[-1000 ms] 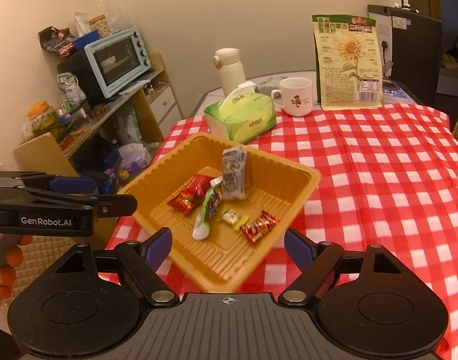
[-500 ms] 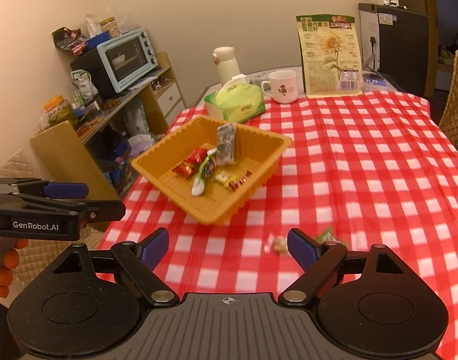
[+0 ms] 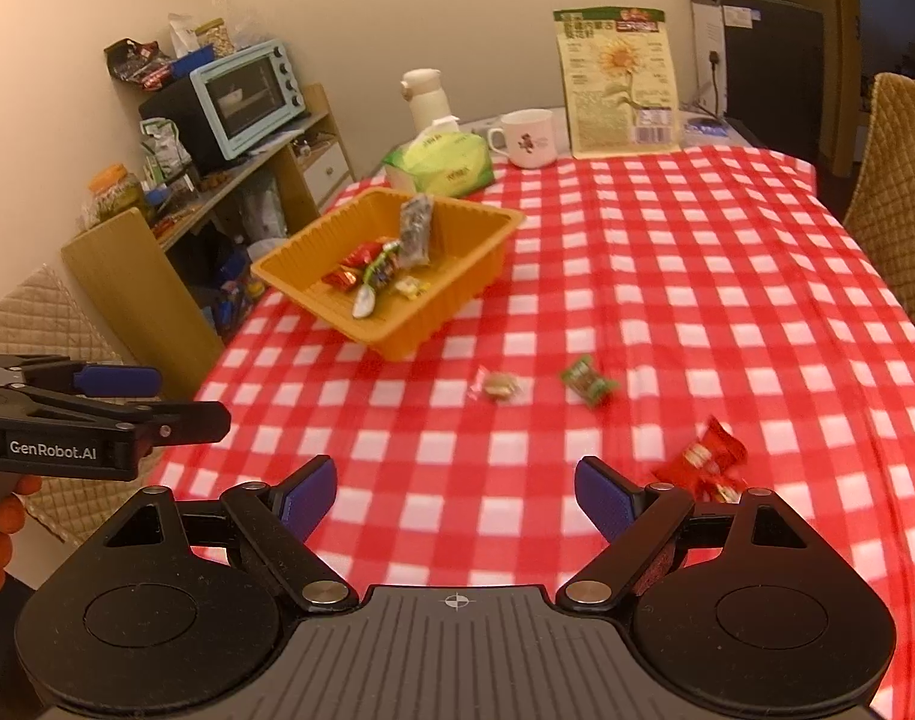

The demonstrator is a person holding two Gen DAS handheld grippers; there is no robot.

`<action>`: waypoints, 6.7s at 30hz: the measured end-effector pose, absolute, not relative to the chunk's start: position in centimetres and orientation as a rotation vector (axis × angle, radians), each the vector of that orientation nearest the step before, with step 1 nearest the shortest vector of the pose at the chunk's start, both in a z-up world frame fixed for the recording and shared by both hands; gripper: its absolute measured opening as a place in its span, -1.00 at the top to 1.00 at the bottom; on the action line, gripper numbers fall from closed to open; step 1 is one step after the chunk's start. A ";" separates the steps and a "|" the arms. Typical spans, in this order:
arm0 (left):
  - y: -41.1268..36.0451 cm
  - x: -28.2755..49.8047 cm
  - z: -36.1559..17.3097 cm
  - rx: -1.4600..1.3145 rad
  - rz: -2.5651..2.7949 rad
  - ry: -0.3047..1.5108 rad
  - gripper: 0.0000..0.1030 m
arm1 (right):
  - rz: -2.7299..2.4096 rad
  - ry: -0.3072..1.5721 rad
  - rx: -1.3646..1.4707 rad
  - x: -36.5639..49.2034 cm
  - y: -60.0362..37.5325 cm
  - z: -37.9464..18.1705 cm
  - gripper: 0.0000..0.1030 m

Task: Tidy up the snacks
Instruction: 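Withdraw both tools from the tray toward the remaining candies, then grasp the small red candy with right tool while left grasps the clear-wrapped candy, then carry both held candies toward the orange tray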

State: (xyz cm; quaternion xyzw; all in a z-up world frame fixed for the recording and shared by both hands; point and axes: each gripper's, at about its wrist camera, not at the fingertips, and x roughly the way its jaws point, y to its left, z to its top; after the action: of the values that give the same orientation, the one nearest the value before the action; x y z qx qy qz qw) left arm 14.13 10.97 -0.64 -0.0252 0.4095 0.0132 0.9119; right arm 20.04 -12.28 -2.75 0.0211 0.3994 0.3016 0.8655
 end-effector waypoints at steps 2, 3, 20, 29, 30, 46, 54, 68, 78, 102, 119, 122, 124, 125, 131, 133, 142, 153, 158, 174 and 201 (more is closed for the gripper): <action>10.2 13.7 -1.0 -0.048 0.020 0.852 -0.60 | 0.621 0.843 0.048 19.7 -13.2 -3.0 -0.67; 9.8 13.5 -1.1 -0.048 0.014 0.855 -0.60 | 0.615 0.847 0.051 19.5 -13.6 -3.1 -0.67; 5.2 13.5 -3.1 -0.014 -0.080 0.889 -0.60 | 0.486 0.918 0.094 18.5 -19.3 -5.8 -0.67; 4.4 14.8 -4.2 0.001 -0.094 0.890 -0.59 | 0.422 0.931 0.121 19.7 -21.2 -7.0 -0.67; 4.4 15.0 -4.4 0.002 -0.095 0.889 -0.59 | 0.416 0.931 0.123 19.9 -21.3 -7.1 -0.67; 4.6 19.2 -7.1 0.037 -0.102 0.908 -0.57 | 0.309 0.895 0.154 23.6 -23.2 -9.2 -0.47; 5.1 21.1 -8.2 0.052 -0.103 0.917 -0.56 | 0.321 0.906 0.149 25.8 -22.1 -10.5 -0.04; 5.5 23.5 -9.5 0.083 -0.125 0.934 -0.50 | 0.301 0.946 0.116 29.0 -20.3 -13.0 0.34; 5.4 25.4 -10.5 0.122 -0.141 0.941 -0.48 | 0.297 0.959 0.085 29.7 -19.8 -13.7 0.64; 4.0 31.7 -13.5 0.132 -0.149 0.946 -0.18 | 0.215 0.962 0.151 30.3 -22.3 -13.2 0.65; 4.1 32.2 -13.7 0.084 -0.160 0.971 0.42 | 0.220 0.956 0.161 30.2 -22.8 -13.0 0.65; 4.0 31.9 -13.5 0.084 -0.160 0.967 0.43 | 0.224 0.950 0.161 29.9 -22.8 -12.8 0.65; 3.9 31.6 -13.2 0.083 -0.160 0.963 0.43 | 0.227 0.947 0.161 29.7 -22.8 -12.6 0.65; 3.9 31.5 -13.0 0.082 -0.160 0.959 0.43 | 0.229 0.944 0.161 29.6 -22.8 -12.5 0.65; 3.7 30.6 -11.9 0.074 -0.162 0.936 0.43 | 0.239 0.931 0.161 29.0 -22.9 -11.9 0.65; 3.8 30.1 -11.5 0.070 -0.163 0.928 0.43 | 0.244 0.926 0.161 28.7 -22.9 -11.6 0.65; 4.4 27.2 -9.3 0.047 -0.170 0.893 0.43 | 0.294 0.899 0.156 27.2 -22.1 -10.1 0.65; 6.7 22.6 -7.0 0.016 -0.145 0.862 0.43 | 0.415 0.888 0.129 24.9 -19.0 -7.8 0.65; 8.3 20.6 -6.2 0.000 -0.116 0.853 0.43 | 0.480 0.885 0.107 24.0 -16.9 -6.9 0.65; 15.7 17.1 -4.2 -0.053 0.012 0.809 0.43 | 0.693 0.870 0.051 22.9 -7.8 -5.2 0.65; 24.0 25.4 -1.9 0.012 0.010 0.717 0.42 | 0.704 0.773 0.063 32.1 4.2 -2.9 0.65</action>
State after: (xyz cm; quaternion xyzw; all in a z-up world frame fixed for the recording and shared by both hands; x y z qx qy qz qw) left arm 25.43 24.01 -1.94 0.0060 0.3508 0.0049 0.9364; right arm 32.09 4.17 -2.88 0.0302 0.3692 0.3360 0.8660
